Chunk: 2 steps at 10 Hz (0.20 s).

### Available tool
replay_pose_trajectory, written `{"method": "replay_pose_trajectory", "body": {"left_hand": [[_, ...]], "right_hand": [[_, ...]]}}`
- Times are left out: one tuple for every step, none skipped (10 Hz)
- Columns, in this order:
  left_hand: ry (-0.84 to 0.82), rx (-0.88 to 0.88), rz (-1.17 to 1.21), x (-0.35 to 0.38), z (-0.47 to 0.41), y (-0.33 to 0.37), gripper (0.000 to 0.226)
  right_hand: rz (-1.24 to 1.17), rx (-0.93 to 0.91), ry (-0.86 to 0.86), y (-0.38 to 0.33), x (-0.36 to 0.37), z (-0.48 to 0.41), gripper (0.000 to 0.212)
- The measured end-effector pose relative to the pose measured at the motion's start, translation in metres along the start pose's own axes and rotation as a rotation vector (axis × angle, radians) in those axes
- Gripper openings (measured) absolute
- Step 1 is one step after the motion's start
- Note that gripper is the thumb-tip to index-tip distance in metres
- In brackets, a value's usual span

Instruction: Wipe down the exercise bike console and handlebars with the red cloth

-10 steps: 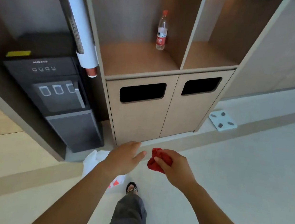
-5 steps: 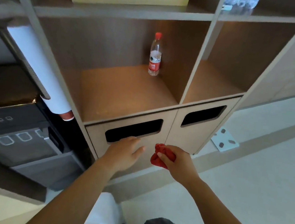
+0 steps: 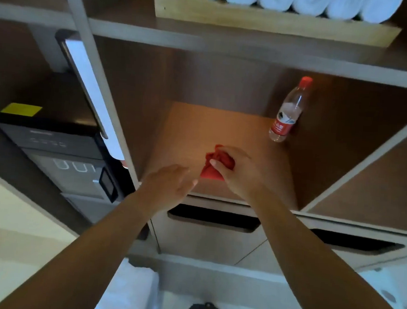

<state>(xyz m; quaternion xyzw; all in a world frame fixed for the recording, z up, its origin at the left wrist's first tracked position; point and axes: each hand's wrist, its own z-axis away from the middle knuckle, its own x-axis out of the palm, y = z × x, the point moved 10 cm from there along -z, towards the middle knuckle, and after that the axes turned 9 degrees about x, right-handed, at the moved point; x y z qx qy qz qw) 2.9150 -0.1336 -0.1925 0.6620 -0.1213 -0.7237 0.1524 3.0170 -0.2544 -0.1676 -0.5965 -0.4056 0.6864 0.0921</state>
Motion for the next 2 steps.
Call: {"method": "replay_pose_trajectory", "body": {"left_hand": [[0.013, -0.094, -0.011, 0.002, -0.01, -0.003, 0.052], [0.043, -0.146, -0.002, 0.008, -0.02, -0.006, 0.052]], "right_hand": [[0.06, -0.085, -0.097, 0.004, 0.015, -0.023, 0.043], [0.041, -0.11, -0.152, 0.018, 0.025, -0.034, 0.041]]}}
